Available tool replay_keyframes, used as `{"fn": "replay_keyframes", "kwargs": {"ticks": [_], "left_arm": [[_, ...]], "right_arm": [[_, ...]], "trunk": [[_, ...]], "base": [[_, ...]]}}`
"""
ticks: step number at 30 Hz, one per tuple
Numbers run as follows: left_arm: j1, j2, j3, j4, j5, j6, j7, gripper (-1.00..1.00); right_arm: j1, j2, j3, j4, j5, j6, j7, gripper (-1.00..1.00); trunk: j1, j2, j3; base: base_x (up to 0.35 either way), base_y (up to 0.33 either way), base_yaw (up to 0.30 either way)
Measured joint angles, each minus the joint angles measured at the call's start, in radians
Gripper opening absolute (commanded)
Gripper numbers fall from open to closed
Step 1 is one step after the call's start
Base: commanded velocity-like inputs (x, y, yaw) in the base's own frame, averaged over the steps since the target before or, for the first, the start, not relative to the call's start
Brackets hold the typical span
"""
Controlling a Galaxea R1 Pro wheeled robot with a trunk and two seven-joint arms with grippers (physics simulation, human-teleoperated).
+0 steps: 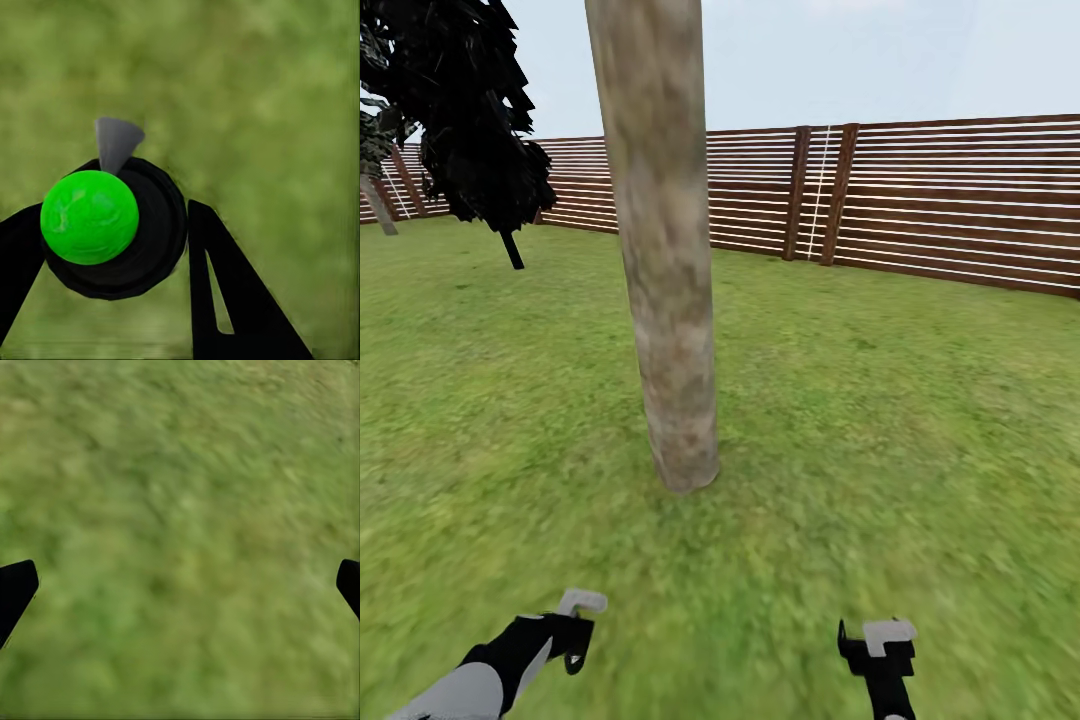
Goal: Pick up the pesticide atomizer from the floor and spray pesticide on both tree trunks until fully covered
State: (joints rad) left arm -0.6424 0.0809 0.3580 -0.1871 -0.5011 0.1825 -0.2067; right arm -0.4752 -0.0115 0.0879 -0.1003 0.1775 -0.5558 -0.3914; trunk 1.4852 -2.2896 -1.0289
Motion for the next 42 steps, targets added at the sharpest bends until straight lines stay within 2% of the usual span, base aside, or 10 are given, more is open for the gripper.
{"fn": "replay_keyframes", "kwargs": {"ticks": [3, 5, 10, 22, 27, 29, 33, 37, 39, 42], "left_arm": [[-0.008, -0.004, -0.001, -0.022, 0.002, 0.126, 0.002, -1.00], [-0.010, -0.020, -0.004, -0.064, 0.003, 0.160, 0.000, -1.00], [-0.008, -0.032, -0.002, -0.104, 0.002, 0.171, 0.001, -1.00], [-0.008, -0.024, -0.003, -0.122, 0.002, 0.169, -0.002, -1.00], [-0.012, -0.034, 0.000, -0.236, 0.004, 0.177, -0.002, -1.00], [-0.023, -0.036, 0.000, -0.266, 0.008, 0.201, -0.003, -1.00], [-0.079, -0.039, -0.003, -0.278, 0.051, 0.269, -0.006, -1.00], [-0.110, -0.067, -0.012, -0.279, 0.052, 0.336, -0.008, -1.00], [-0.116, -0.047, -0.012, -0.283, 0.044, 0.354, -0.009, -1.00], [-0.119, 0.019, -0.008, -0.283, 0.043, 0.360, -0.011, -1.00]], "right_arm": [[0.005, -0.002, -0.001, 0.000, -0.001, -0.019, 0.000, 1.00], [0.007, 0.000, 0.001, 0.003, 0.000, -0.021, 0.000, 1.00], [0.009, 0.008, 0.002, 0.016, 0.001, -0.023, 0.000, 1.00], [0.010, 0.010, 0.002, 0.017, 0.000, -0.023, 0.000, 1.00], [0.010, 0.010, 0.002, 0.017, 0.000, -0.023, 0.000, 1.00], [0.010, 0.010, 0.002, 0.017, 0.001, -0.022, 0.000, 1.00], [0.011, 0.010, 0.002, 0.018, 0.002, -0.022, 0.000, 1.00], [0.011, 0.010, 0.002, 0.018, 0.002, -0.022, 0.000, 1.00], [0.011, 0.010, 0.003, 0.018, 0.002, -0.022, 0.000, 1.00], [0.011, 0.009, 0.003, 0.018, 0.002, -0.022, 0.000, 1.00]], "trunk": [[0.000, 0.000, 0.000], [0.000, 0.000, 0.000], [0.000, 0.000, 0.000], [0.000, 0.000, 0.000], [0.000, 0.000, 0.000], [0.000, 0.000, 0.000], [0.000, 0.000, 0.000], [0.000, 0.000, 0.000], [0.000, 0.000, 0.000], [0.000, 0.000, 0.000]], "base": [[0.000, 0.000, 0.000], [0.048, -0.005, 0.000], [0.221, -0.132, -0.019], [0.142, -0.192, -0.256], [-0.172, -0.025, -0.284], [-0.019, -0.002, -0.252], [-0.004, 0.000, -0.065], [0.000, 0.000, -0.004], [0.000, 0.000, 0.000], [0.000, 0.000, 0.000]]}}
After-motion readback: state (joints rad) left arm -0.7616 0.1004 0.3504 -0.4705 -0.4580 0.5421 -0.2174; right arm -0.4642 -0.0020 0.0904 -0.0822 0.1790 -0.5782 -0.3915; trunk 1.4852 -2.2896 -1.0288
